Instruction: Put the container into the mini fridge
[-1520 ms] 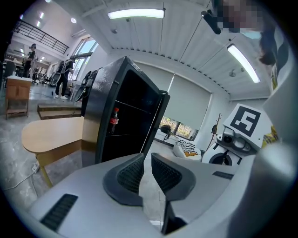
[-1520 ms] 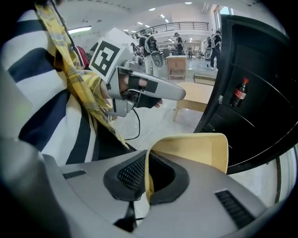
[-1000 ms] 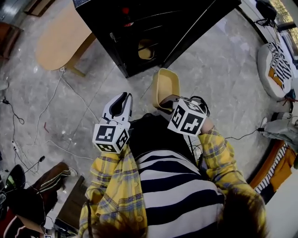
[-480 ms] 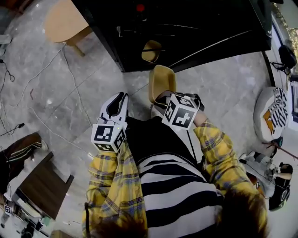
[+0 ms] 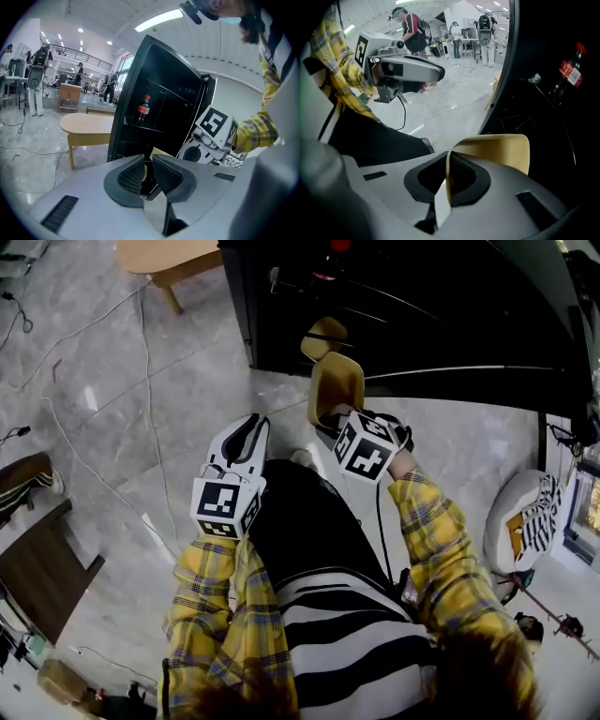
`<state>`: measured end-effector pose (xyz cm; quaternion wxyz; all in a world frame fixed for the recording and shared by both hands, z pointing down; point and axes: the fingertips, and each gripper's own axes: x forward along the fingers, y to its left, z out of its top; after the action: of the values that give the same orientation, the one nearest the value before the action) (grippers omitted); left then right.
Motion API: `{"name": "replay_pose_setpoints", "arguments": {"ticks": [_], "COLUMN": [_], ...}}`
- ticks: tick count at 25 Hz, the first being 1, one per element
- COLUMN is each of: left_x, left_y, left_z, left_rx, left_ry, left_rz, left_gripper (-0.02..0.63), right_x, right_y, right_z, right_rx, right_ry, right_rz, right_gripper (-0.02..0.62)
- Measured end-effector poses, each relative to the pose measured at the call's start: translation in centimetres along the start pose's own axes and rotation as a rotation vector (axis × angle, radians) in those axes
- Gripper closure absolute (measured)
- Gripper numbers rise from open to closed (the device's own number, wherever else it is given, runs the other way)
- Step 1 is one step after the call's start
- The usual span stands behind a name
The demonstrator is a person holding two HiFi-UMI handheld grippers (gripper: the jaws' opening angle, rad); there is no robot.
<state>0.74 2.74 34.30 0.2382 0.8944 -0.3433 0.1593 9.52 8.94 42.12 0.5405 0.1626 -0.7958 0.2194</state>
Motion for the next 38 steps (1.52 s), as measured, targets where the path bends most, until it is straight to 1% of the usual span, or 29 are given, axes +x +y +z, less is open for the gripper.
{"name": "replay_pose_setpoints", "arguments": {"ticks": [3, 7, 9, 13, 17, 20, 23, 25, 29, 32, 34, 38], "left_x": [1.0, 2.6, 3.5, 5.1, 6.5, 7.5, 8.3, 8.7, 9.7, 10.9, 11.8, 13.2], "left_y": [0.5, 1.0, 1.3, 1.9, 2.5, 2.9, 3.5, 4.0, 5.0, 5.7, 5.8, 5.5], "left_z": [-1.0, -2.5, -3.2, -4.1, -4.8, -5.2, -5.7, -6.1, -6.4, -6.0, -5.9, -5.8], "left_rx": [-0.017, -0.046, -0.052, -0.050, -0.064, -0.065, -0.063, -0.069, -0.071, -0.059, -0.054, -0.050], "left_ry": [-0.004, -0.010, -0.011, -0.019, -0.015, -0.012, -0.013, -0.014, -0.023, -0.043, -0.056, -0.068], "left_rz": [0.020, 0.026, 0.025, 0.025, 0.025, 0.025, 0.025, 0.032, 0.059, 0.067, 0.070, 0.073], "left_gripper": [0.543, 0.543, 0.543, 0.543, 0.543, 0.543, 0.543, 0.543, 0.543, 0.543, 0.543, 0.543], "right_x": [1.2, 2.9, 3.6, 4.8, 6.2, 7.0, 7.8, 8.4, 9.8, 10.6, 11.2, 12.2], "right_y": [-1.8, -4.2, -5.4, -7.7, -9.6, -11.7, -14.1, -15.5, -17.4, -19.2, -20.3, -21.7], "right_z": [-0.4, -0.8, -0.9, -1.1, -0.7, -0.2, 0.6, 0.6, 0.5, 0.6, 0.5, 0.2], "right_rx": [-0.030, -0.061, -0.075, -0.145, -0.171, -0.173, -0.162, -0.164, -0.181, -0.184, -0.186, -0.217], "right_ry": [0.024, 0.033, 0.037, 0.063, 0.080, 0.082, 0.062, 0.072, 0.108, 0.119, 0.123, 0.127], "right_rz": [-0.016, -0.048, -0.075, -0.141, -0.154, -0.176, -0.226, -0.250, -0.261, -0.307, -0.337, -0.361], "right_gripper": [0.566, 0.566, 0.566, 0.568, 0.566, 0.566, 0.567, 0.566, 0.566, 0.566, 0.566, 0.566]}}
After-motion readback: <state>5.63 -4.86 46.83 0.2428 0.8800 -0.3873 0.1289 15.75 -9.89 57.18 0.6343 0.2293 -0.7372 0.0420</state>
